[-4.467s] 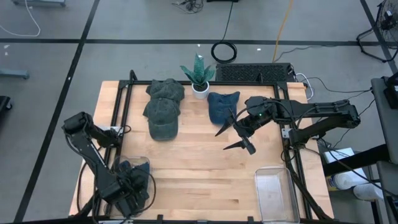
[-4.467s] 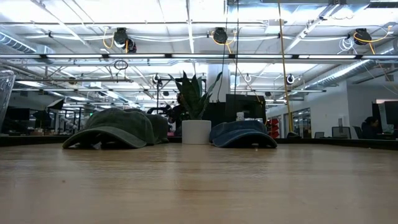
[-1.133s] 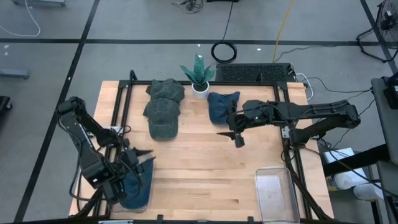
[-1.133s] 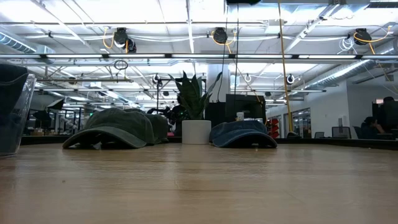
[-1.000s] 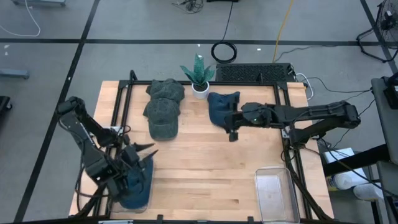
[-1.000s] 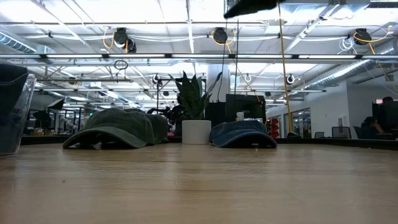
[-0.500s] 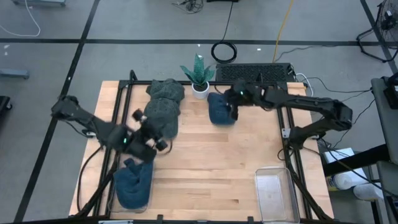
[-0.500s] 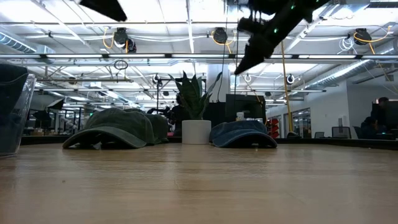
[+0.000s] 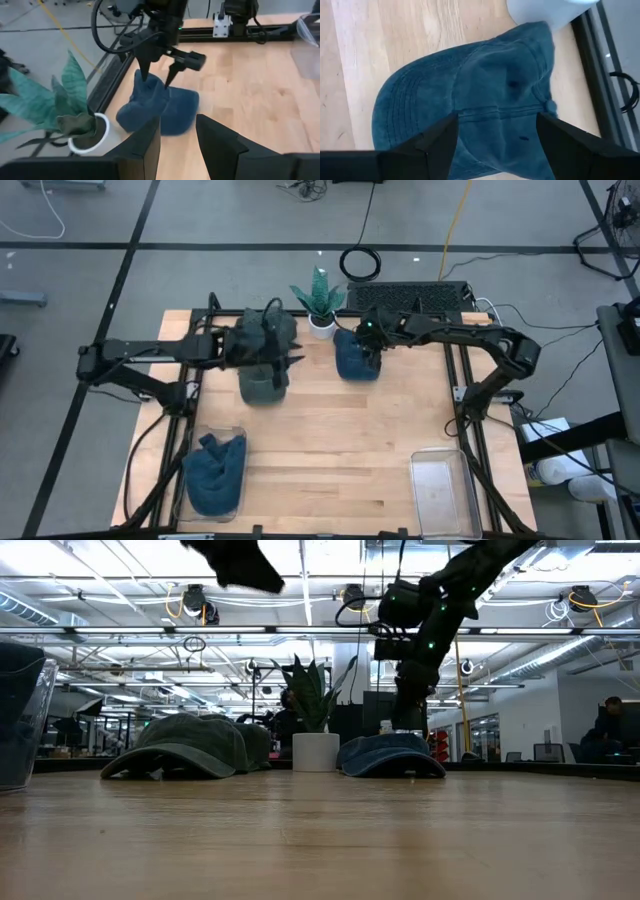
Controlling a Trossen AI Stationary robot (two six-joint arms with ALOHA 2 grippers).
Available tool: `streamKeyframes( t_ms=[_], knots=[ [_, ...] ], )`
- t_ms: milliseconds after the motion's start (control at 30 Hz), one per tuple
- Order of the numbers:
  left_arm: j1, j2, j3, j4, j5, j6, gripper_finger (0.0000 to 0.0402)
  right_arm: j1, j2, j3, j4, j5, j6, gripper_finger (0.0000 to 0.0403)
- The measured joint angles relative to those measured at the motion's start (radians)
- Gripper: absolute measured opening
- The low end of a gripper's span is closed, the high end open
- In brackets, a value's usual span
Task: Pick & Place hat
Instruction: Put the blue cap into the left transparent bin
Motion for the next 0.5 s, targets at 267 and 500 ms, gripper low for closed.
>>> streamKeyframes(
  t_ms=[267, 500],
  knots=[
    [0.151, 0.001, -0.227, 0.399, 0.209, 0.015, 0.0136, -0.001, 0.043, 0.000, -0.003, 0.000, 0.037, 0.0254],
    [0.150, 0.001, -0.280, 0.517, 0.231, 0.102, 0.0136, -0.005, 0.061, 0.000, -0.009, 0.000, 0.066, 0.0254]
  ],
)
